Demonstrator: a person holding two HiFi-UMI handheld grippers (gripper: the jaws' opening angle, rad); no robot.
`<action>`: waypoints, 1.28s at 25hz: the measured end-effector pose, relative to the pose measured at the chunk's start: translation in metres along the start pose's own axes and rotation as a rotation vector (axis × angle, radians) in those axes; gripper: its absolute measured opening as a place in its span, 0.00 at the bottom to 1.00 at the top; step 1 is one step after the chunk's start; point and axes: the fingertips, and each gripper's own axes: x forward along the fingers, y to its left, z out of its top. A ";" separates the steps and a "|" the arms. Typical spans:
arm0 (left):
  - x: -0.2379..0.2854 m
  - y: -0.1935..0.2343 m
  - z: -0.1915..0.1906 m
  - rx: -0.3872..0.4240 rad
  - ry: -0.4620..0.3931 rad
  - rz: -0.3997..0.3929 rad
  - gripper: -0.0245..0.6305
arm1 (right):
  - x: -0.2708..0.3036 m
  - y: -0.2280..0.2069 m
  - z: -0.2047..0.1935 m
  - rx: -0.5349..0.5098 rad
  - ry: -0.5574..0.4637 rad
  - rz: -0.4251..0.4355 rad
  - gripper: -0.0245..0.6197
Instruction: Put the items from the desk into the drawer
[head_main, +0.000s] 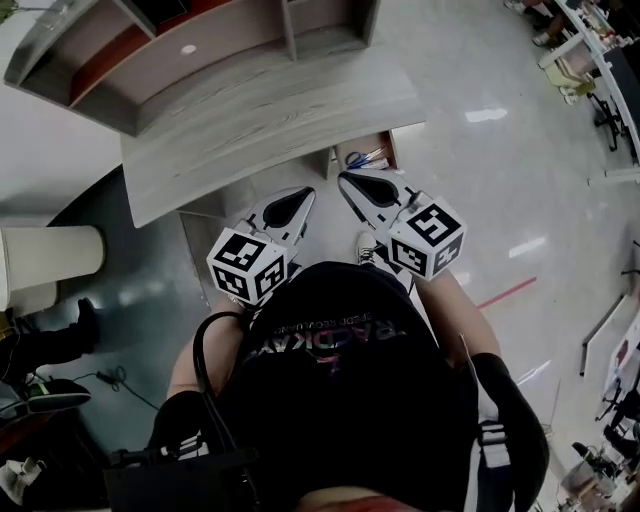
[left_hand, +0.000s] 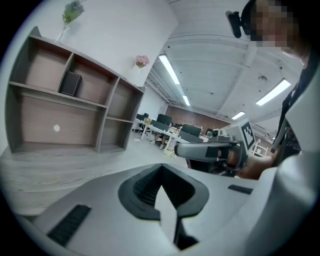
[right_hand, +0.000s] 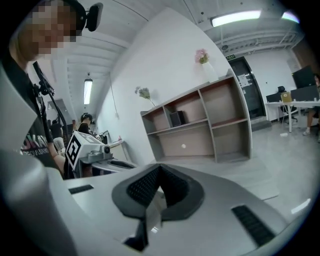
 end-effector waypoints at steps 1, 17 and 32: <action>-0.003 0.001 0.000 -0.001 -0.005 0.007 0.05 | 0.001 0.007 -0.003 0.001 0.005 0.012 0.07; -0.036 0.023 -0.021 -0.065 -0.021 0.090 0.05 | 0.026 0.058 -0.038 0.071 0.055 0.137 0.07; -0.030 0.019 -0.022 -0.077 -0.012 0.069 0.05 | 0.026 0.058 -0.042 0.082 0.082 0.151 0.06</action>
